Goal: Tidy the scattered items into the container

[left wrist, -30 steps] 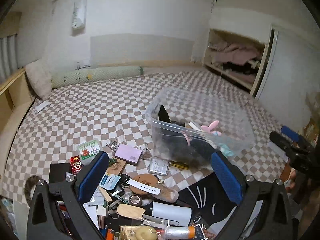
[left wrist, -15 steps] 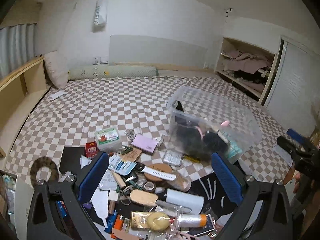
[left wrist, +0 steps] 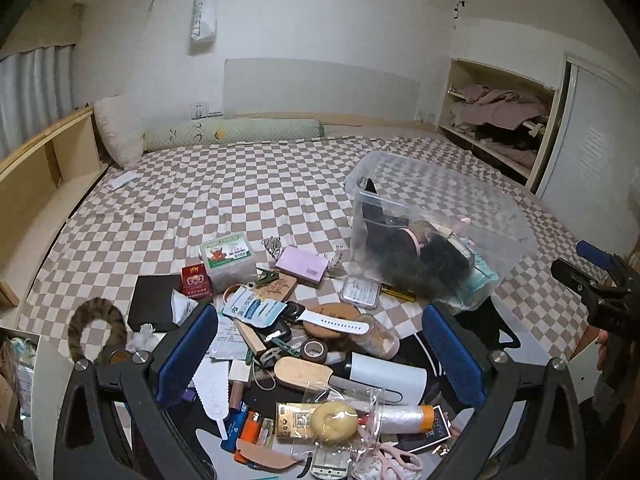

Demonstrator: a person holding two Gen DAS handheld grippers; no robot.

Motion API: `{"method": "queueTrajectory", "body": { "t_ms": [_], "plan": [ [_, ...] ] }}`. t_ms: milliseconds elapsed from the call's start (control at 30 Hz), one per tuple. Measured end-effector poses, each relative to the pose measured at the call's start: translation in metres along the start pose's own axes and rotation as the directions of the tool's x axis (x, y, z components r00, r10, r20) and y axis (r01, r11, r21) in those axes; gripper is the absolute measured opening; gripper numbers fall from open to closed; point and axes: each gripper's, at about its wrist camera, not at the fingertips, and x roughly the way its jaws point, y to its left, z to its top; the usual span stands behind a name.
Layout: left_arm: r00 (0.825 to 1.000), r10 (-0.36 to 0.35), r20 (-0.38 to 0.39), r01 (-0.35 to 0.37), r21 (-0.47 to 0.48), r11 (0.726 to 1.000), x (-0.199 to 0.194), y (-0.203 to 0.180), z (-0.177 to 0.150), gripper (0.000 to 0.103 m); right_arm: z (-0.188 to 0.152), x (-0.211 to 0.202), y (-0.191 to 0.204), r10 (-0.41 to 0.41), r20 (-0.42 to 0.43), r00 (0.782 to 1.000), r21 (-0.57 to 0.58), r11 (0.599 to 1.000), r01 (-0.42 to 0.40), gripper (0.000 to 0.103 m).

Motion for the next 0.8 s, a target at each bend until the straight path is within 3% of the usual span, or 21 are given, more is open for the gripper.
{"method": "queueTrajectory", "body": {
  "t_ms": [800],
  "plan": [
    [0.997,0.072,0.03,-0.072,-0.007,0.997,-0.001,0.006,-0.006,0.103,0.0,0.004,-0.003,0.025,-0.021,0.999,0.002,1.0,-0.025,0.103]
  ]
}}
